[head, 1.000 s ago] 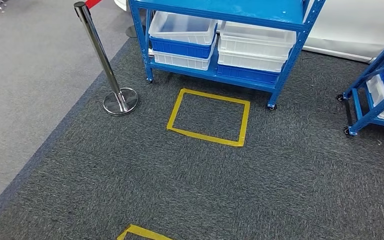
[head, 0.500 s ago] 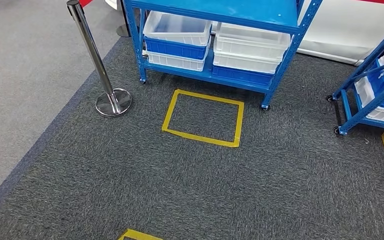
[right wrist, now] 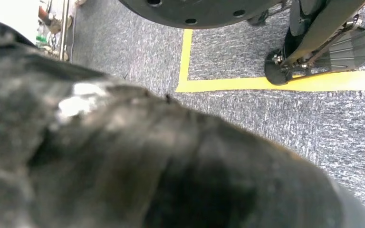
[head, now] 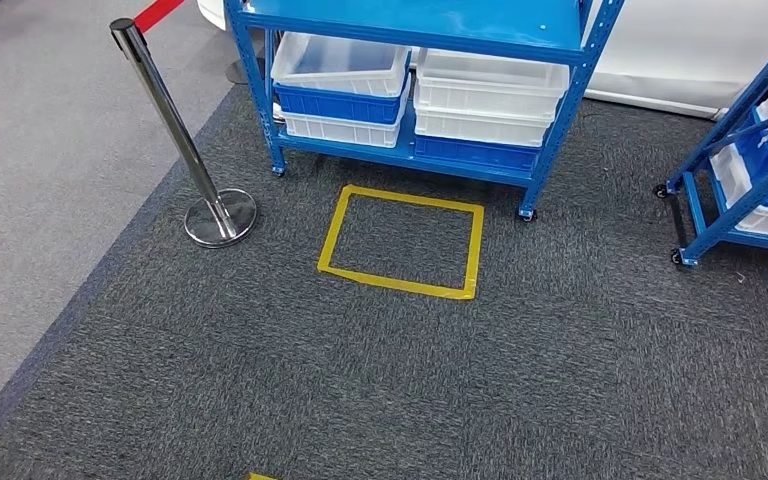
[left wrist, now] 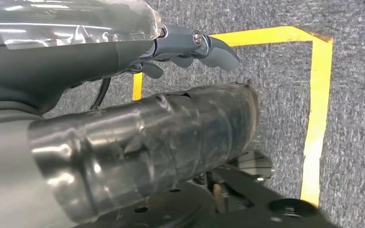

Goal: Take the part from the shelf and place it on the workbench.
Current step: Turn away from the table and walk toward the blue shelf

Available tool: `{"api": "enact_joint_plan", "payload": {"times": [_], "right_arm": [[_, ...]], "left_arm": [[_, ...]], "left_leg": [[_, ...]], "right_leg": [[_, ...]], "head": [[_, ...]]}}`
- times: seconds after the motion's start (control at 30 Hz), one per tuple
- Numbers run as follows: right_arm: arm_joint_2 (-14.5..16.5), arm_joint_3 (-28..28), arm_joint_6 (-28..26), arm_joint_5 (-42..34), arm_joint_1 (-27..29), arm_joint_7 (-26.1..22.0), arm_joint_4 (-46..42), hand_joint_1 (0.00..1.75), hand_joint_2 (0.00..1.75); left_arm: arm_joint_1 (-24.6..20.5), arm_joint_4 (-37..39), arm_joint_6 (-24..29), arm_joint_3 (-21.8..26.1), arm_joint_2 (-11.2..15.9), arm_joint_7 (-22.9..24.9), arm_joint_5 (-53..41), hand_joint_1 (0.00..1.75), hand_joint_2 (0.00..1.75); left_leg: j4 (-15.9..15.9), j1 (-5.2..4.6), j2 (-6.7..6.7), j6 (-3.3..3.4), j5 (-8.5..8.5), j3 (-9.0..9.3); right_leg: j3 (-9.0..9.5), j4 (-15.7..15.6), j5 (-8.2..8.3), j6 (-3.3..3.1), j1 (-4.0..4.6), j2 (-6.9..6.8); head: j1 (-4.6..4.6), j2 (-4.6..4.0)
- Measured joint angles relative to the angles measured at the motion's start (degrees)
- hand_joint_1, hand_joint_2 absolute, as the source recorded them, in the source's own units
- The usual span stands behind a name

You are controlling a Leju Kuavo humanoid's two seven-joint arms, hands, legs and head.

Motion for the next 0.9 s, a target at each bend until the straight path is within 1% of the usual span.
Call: {"api": "enact_joint_plan", "payload": {"times": [0.03,0.07,0.1,0.13,0.17,0.2,0.27,0.3,0.33,0.37,0.4,0.43,0.47,0.5,0.53,0.57,0.6,0.63,0.67,0.73,0.8,0.83,0.87,0.9], "right_arm": [[0.00,0.00,-0.02,0.03,0.02,-0.02,0.00,0.00,0.00],[0.00,0.00,-0.03,0.05,0.03,-0.05,0.00,0.00,0.00],[0.01,0.00,-0.03,0.09,0.05,-0.09,0.01,0.00,0.00],[0.02,0.00,-0.03,0.14,0.01,-0.13,0.02,0.00,0.00],[0.03,0.00,-0.03,0.22,-0.03,-0.15,0.03,0.00,0.00],[0.04,0.00,-0.02,0.31,-0.08,-0.16,0.03,0.00,0.00],[0.04,0.01,-0.03,0.49,-0.22,-0.17,0.03,0.00,0.00],[0.03,0.01,-0.03,0.55,-0.27,-0.17,0.03,0.00,0.00],[0.03,0.01,-0.03,0.61,-0.31,-0.17,0.03,0.00,0.00],[0.02,0.01,-0.02,0.64,-0.33,-0.17,0.03,0.00,0.00],[0.02,0.01,0.00,0.68,-0.32,-0.17,0.03,0.00,0.00],[0.02,0.00,0.01,0.70,-0.31,-0.17,0.03,0.00,0.00],[0.02,0.00,0.02,0.72,-0.28,-0.17,0.04,0.00,0.00],[0.02,0.00,0.02,0.73,-0.25,-0.17,0.04,0.00,0.00],[0.02,0.00,0.02,0.73,-0.19,-0.17,0.05,0.00,0.00],[0.01,0.00,0.02,0.74,-0.13,-0.17,0.05,0.00,0.00],[-0.01,0.00,0.02,0.74,-0.03,-0.17,0.05,0.00,0.00],[-0.03,0.00,0.02,0.75,0.05,-0.17,0.05,0.00,0.00],[-0.04,0.01,0.02,0.75,0.05,-0.17,0.05,0.00,0.00],[-0.05,0.01,0.02,0.78,-0.03,-0.17,0.05,0.00,0.00],[-0.05,0.02,0.02,0.79,-0.01,-0.17,0.05,0.00,0.00],[-0.05,0.02,0.02,0.79,0.06,-0.17,0.05,0.00,0.00],[-0.05,0.02,0.02,0.79,0.11,-0.17,0.05,0.00,0.00],[-0.04,0.02,0.02,0.79,0.14,-0.17,0.05,0.00,0.00]], "left_arm": [[0.05,0.00,0.01,0.00,0.00,-0.05,0.03,0.00,0.00],[0.08,0.00,0.02,0.00,0.00,-0.10,0.05,0.00,0.00],[0.12,0.00,0.03,0.01,0.01,-0.16,0.05,0.00,0.00],[0.09,0.00,0.07,0.01,0.00,-0.24,0.06,0.00,0.00],[0.04,0.00,0.11,0.02,0.00,-0.31,0.06,0.00,0.00],[-0.01,0.00,0.14,0.02,0.00,-0.40,0.06,0.00,0.00],[-0.09,0.00,0.19,0.03,-0.01,-0.52,0.06,0.00,0.00],[-0.07,0.00,0.20,0.03,-0.02,-0.55,0.05,0.00,0.00],[-0.08,0.00,0.21,0.04,-0.03,-0.56,0.05,0.00,0.00],[-0.09,0.00,0.22,0.04,-0.06,-0.57,0.04,0.00,0.00],[-0.11,0.00,0.22,0.04,-0.08,-0.57,0.04,0.00,0.00],[-0.13,0.00,0.22,0.04,-0.10,-0.56,0.04,0.00,0.00],[-0.11,0.00,0.22,0.05,-0.12,-0.54,0.04,0.00,0.00],[-0.07,0.00,0.22,0.05,-0.12,-0.51,0.04,0.00,0.00],[-0.01,0.00,0.22,0.06,-0.12,-0.48,0.04,0.00,0.00],[0.03,0.00,0.22,0.07,-0.13,-0.46,0.03,0.00,0.00],[0.09,0.01,0.22,0.07,-0.14,-0.44,0.03,0.00,0.00],[0.07,0.01,0.22,0.07,-0.15,-0.44,0.02,0.00,0.00],[0.03,0.02,0.22,0.07,-0.17,-0.44,0.01,0.00,0.00],[-0.12,0.02,0.25,0.08,-0.21,-0.43,-0.01,0.00,0.00],[-0.27,0.01,0.28,0.08,-0.21,-0.43,-0.01,0.00,0.00],[-0.32,0.01,0.30,0.08,-0.20,-0.44,-0.01,0.00,0.00],[-0.34,0.00,0.32,0.08,-0.20,-0.44,-0.01,0.00,0.00],[-0.30,0.00,0.32,0.09,-0.19,-0.44,-0.01,0.00,0.00]], "left_leg": [[-1.53,0.00,0.00,0.09,2.05,0.06],[-4.89,-0.01,-0.01,0.28,4.79,1.06],[-8.54,-0.13,-0.05,0.52,6.93,2.38],[-11.75,-0.25,-0.08,0.78,8.23,3.69],[-13.73,-0.39,-0.10,1.00,8.69,4.54],[-14.47,-0.54,-0.12,1.20,8.38,4.94],[-15.09,-0.43,-0.13,1.66,8.26,5.33],[-15.45,-0.30,-0.13,1.96,8.30,5.64],[-15.86,-0.14,-0.11,2.28,8.32,6.00],[-16.18,-0.03,-0.05,2.58,8.27,6.35],[-16.30,-0.04,-0.01,2.79,8.10,6.58],[-16.34,-0.04,0.04,2.93,7.86,6.78],[-16.32,-0.04,0.05,2.96,7.58,7.03],[-16.31,-0.03,0.04,2.92,7.24,7.40],[-16.29,-0.01,0.00,2.83,6.85,7.90],[-16.28,0.01,-0.04,2.68,6.41,8.52],[-16.30,0.04,-0.07,2.48,5.96,9.06],[-16.23,-0.03,-0.07,2.18,5.49,9.46],[-16.22,-0.10,-0.04,1.84,5.15,9.66],[-16.34,-0.24,0.08,1.12,4.72,9.82],[-16.33,-0.14,0.13,0.50,4.29,10.25],[-15.43,-0.09,0.09,0.26,3.73,10.07],[-13.26,-0.03,0.04,0.07,2.68,9.10],[-9.91,0.02,-0.01,-0.03,1.35,7.26]], "right_leg": [[0.48,0.03,-0.34,0.09,0.03,0.16],[1.02,0.08,-0.75,0.22,0.05,0.29],[1.44,0.16,-1.19,0.41,0.15,0.38],[1.71,0.29,-1.63,0.70,0.25,0.48],[1.85,0.32,-1.95,1.02,0.32,0.52],[1.89,0.27,-2.17,1.36,0.36,0.54],[2.18,0.05,-2.42,1.97,0.31,0.47],[2.20,0.43,-2.71,2.29,0.28,0.39],[1.66,1.75,-3.42,2.64,0.22,0.31],[0.37,4.30,-4.58,2.99,0.11,0.23],[-1.64,7.81,-5.96,3.31,-0.01,0.18],[-4.05,11.65,-7.24,3.59,-0.13,0.15],[-6.15,14.64,-7.77,3.80,-0.26,0.13],[-7.41,15.81,-7.15,3.95,-0.39,0.10],[-7.60,14.82,-5.35,4.01,-0.53,0.07],[-6.81,11.89,-2.70,3.98,-0.63,0.02],[-5.55,8.33,-0.26,3.85,-0.67,-0.06],[-4.32,5.15,1.33,3.64,-0.54,-0.15],[-3.44,3.11,1.92,3.31,-0.37,-0.25],[-2.85,1.92,1.27,2.60,0.06,-0.28],[-2.35,1.40,0.92,1.86,-0.06,-0.19],[-1.93,1.08,0.79,1.51,-0.17,-0.20],[-1.47,0.78,0.65,1.14,-0.28,-0.25],[-1.10,0.63,0.44,0.81,-0.25,-0.32]], "head": [[-0.01,0.00],[0.00,0.00],[0.01,0.00],[0.01,0.00],[0.02,0.00],[0.01,0.00],[-0.01,0.00],[0.01,0.00],[0.03,0.00],[0.05,0.00],[0.07,0.00],[0.06,0.00],[0.07,0.00],[0.06,0.00],[0.07,0.00],[0.07,0.00],[0.09,0.00],[0.10,0.00],[0.09,0.00],[0.07,0.00],[0.06,0.00],[0.04,0.00],[0.04,0.00],[0.03,0.00]]}}
